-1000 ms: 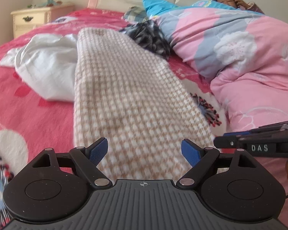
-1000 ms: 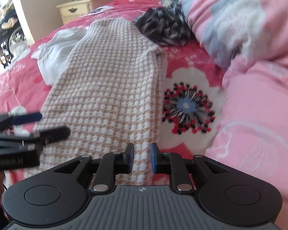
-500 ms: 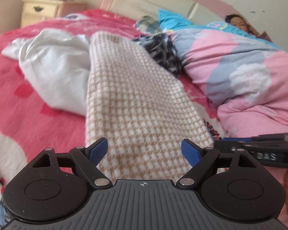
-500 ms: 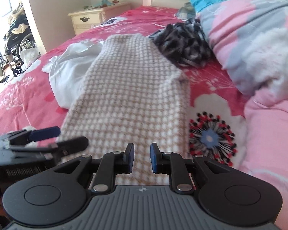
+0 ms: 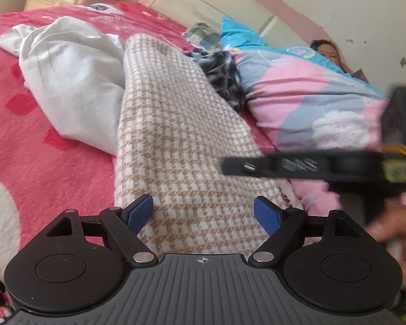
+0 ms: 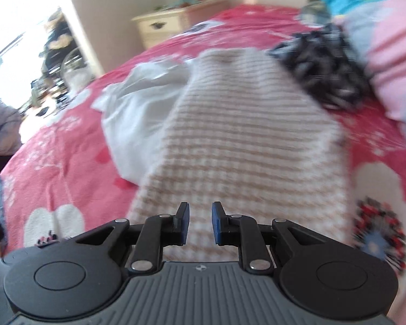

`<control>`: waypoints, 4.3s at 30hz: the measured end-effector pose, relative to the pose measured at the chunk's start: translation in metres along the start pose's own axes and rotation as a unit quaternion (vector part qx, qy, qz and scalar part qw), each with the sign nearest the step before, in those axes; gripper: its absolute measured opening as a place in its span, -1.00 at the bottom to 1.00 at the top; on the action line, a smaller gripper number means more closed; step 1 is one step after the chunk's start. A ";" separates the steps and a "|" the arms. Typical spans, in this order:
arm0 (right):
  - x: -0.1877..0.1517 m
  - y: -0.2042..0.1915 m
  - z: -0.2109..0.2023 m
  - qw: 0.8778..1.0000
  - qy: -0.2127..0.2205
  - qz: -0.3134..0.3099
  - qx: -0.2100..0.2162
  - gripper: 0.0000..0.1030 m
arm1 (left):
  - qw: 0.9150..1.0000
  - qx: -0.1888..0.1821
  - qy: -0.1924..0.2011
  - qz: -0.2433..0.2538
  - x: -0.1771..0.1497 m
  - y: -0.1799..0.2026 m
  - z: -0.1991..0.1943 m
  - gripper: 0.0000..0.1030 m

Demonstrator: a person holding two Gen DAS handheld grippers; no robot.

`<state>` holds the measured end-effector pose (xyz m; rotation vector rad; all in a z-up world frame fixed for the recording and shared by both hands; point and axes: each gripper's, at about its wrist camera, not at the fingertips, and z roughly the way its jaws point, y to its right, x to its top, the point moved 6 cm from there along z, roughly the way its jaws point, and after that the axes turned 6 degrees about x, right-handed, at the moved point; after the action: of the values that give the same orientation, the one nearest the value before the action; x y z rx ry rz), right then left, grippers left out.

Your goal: Fold clothes

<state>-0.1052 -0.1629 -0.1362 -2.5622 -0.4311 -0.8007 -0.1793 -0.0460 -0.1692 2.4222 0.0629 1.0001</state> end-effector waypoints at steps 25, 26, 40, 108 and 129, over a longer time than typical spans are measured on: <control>0.005 0.129 -0.018 0.997 -0.038 0.058 -0.038 -0.98 | 0.998 -0.051 -0.012 0.031 -0.009 -0.007 0.006 0.62; 0.007 0.121 -0.019 0.998 -0.036 0.052 -0.030 -0.92 | 0.998 -0.052 -0.009 0.027 -0.008 -0.008 0.005 0.60; -0.008 0.112 -0.005 0.995 -0.036 0.092 0.000 -0.95 | 0.997 -0.004 0.068 0.033 -0.003 -0.016 -0.018 0.65; -0.023 0.074 0.020 0.973 -0.015 0.225 0.054 -0.24 | 0.961 -0.030 0.111 0.250 0.203 0.058 0.046 -0.37; -0.180 0.062 -0.232 0.933 -0.006 0.359 -0.005 -0.18 | 0.902 -0.017 0.045 0.430 0.011 0.076 -0.089 -0.36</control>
<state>-0.3295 -0.3566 -0.0885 -2.4459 0.4967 -0.5017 -0.2425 -0.0702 -0.0732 2.3644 -1.0655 1.4396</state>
